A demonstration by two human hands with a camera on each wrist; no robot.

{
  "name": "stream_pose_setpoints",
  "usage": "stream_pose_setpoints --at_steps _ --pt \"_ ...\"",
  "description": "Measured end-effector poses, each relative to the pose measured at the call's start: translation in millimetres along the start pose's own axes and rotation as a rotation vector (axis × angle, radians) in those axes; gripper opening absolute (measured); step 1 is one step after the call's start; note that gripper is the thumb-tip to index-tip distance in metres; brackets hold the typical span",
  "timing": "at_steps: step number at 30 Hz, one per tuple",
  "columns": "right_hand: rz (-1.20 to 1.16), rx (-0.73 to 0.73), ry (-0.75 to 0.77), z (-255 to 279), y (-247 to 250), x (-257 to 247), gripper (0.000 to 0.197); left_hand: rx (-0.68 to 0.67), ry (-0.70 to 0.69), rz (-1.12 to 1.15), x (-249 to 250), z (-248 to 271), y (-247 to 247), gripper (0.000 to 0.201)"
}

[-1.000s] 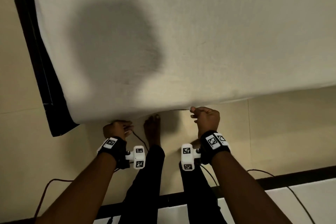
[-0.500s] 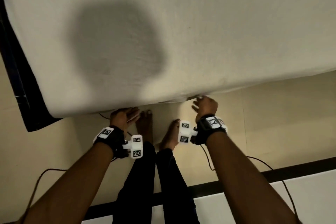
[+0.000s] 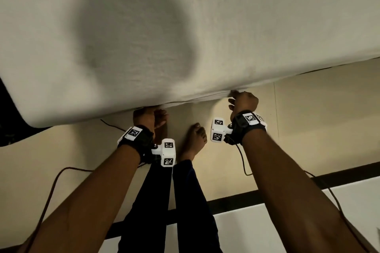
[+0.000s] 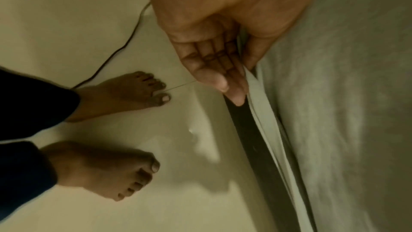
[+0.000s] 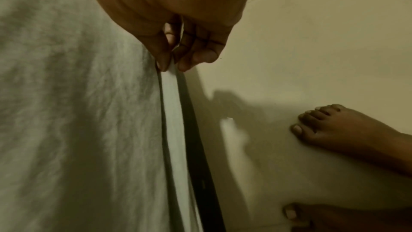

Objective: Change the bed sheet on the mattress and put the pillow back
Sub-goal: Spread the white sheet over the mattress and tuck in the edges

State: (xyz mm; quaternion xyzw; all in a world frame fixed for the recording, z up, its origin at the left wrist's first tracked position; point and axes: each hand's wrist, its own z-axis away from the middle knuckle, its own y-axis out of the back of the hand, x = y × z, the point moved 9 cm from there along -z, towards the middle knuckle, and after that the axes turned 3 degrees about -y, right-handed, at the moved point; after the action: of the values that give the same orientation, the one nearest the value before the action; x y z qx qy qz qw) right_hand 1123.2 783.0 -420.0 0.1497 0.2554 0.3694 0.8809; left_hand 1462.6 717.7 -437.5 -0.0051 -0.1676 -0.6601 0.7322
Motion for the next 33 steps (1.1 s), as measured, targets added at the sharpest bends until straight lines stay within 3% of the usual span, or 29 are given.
stream_pose_setpoints --at_steps 2,4,11,15,18,22,28,33 --pt "-0.003 -0.018 -0.032 6.6 -1.4 -0.6 0.008 -0.023 0.032 -0.088 1.7 6.1 -3.8 0.032" --pt "-0.006 0.004 -0.060 12.5 4.1 -2.0 0.025 -0.024 0.018 -0.099 2.5 16.5 -8.3 0.035" --pt "-0.466 -0.195 -0.170 42.1 -30.6 -2.4 0.020 -0.084 0.086 0.627 10.8 31.1 -45.0 0.048" --pt "-0.649 -0.283 -0.211 36.1 -31.2 2.6 0.035 -0.059 -0.010 0.778 10.2 36.7 -65.9 0.046" --pt "-0.761 -0.356 -0.241 37.1 -33.8 7.6 0.042 -0.040 -0.060 0.833 9.7 36.0 -66.2 0.030" --pt "-0.821 -0.491 -0.253 41.9 -47.2 4.7 0.042 -0.104 0.108 0.972 4.5 37.8 -79.8 0.029" --pt "-0.937 -0.587 -0.323 47.4 -78.9 1.6 0.047 -0.178 0.160 0.890 4.7 35.1 -74.1 0.035" --pt "-1.131 -0.619 -0.332 34.1 -101.4 -9.8 0.050 -0.385 0.127 0.977 18.2 12.6 -77.8 0.059"
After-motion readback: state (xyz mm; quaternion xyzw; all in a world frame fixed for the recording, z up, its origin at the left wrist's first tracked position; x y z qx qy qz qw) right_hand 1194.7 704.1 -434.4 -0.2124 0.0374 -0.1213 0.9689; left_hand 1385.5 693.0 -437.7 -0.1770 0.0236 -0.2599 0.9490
